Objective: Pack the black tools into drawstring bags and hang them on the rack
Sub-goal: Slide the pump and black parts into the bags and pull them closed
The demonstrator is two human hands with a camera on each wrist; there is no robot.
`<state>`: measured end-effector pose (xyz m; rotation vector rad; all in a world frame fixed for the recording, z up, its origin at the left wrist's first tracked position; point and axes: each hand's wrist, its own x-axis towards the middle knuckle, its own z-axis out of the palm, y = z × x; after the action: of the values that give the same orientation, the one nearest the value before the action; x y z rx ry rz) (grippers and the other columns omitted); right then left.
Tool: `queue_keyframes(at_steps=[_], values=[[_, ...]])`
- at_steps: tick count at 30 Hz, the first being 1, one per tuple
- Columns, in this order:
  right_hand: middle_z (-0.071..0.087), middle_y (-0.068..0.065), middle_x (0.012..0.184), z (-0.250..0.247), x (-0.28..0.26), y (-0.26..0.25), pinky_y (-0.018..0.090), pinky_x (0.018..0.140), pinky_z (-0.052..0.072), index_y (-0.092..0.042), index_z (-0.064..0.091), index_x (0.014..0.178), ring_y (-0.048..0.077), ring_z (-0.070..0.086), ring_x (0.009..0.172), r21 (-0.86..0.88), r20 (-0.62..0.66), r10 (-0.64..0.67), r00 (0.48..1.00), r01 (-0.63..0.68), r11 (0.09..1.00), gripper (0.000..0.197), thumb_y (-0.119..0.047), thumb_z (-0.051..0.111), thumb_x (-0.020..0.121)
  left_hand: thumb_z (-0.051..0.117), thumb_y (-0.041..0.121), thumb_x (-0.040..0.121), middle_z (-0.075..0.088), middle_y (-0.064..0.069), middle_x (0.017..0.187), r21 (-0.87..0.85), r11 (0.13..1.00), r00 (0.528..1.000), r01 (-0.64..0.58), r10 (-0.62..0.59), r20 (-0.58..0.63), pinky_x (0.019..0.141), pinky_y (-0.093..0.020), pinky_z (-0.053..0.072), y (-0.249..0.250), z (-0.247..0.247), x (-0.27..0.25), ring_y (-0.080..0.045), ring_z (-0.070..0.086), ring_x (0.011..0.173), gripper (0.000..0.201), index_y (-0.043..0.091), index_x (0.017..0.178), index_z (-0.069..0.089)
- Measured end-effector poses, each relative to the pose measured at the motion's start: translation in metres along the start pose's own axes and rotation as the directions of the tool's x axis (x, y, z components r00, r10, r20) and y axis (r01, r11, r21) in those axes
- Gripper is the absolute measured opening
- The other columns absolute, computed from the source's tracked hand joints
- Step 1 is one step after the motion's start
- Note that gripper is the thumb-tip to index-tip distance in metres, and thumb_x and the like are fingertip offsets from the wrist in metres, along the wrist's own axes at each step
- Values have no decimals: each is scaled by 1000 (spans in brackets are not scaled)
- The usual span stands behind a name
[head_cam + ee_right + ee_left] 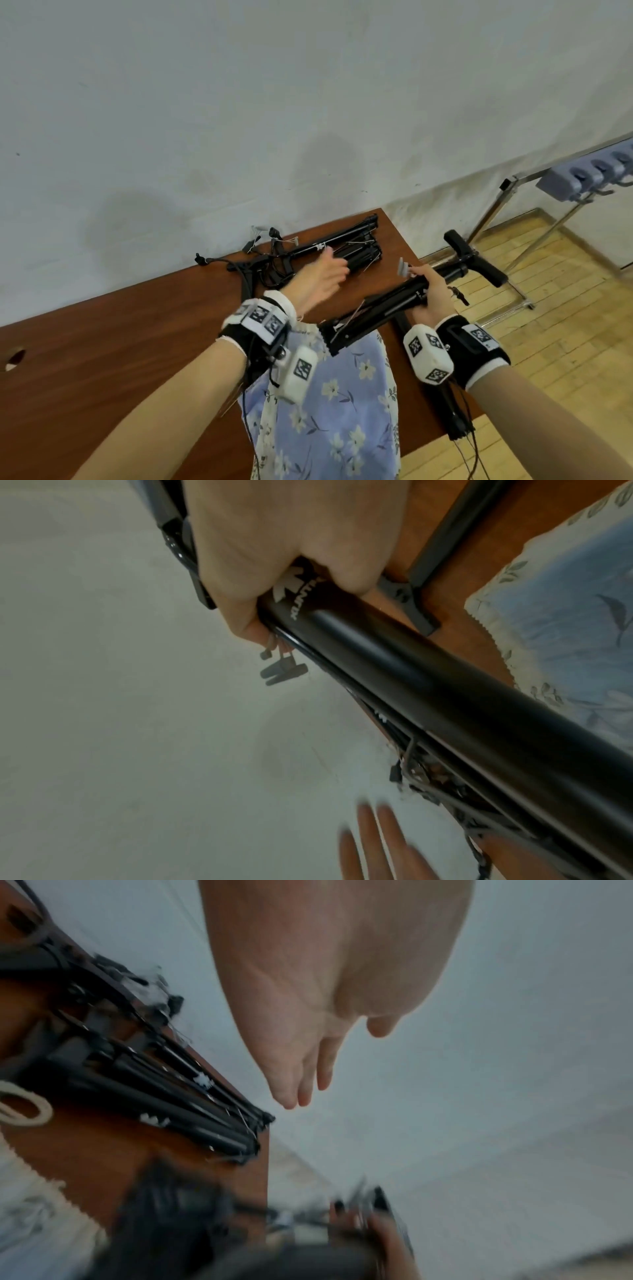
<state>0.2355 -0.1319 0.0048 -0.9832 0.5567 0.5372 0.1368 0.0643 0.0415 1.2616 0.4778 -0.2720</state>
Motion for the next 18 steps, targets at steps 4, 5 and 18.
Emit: queue_keyframes(at_steps=[4, 5, 18], values=[[69, 1, 73, -17, -1, -16, 28, 57, 55, -17, 48, 80, 17, 71, 64, 112, 23, 59, 998, -61, 992, 16, -13, 60, 89, 50, 20, 97, 66, -7, 93, 297, 946, 909, 133, 4, -417, 91, -32, 49, -15, -73, 21, -20, 62, 87, 31, -2, 117, 61], [72, 2, 80, -22, 0, -17, 27, 56, 56, -18, 47, 82, 17, 74, 72, 145, 38, 63, 997, -68, 987, 16, -13, 59, 90, 51, 19, 96, 66, -6, 93, 453, 864, 910, 219, -13, -415, 88, -31, 49, -31, -87, 23, -20, 62, 89, 28, 1, 113, 64], [63, 5, 118, -61, 7, -19, 33, 81, 49, -19, 55, 106, 16, 63, 102, -34, 17, 37, 999, -37, 999, 11, -20, 56, 95, 69, 24, 76, 50, 9, 67, 957, 269, 994, 107, -25, -104, 68, -29, 46, -127, -73, 36, -20, 58, 76, 10, 23, 76, 60]])
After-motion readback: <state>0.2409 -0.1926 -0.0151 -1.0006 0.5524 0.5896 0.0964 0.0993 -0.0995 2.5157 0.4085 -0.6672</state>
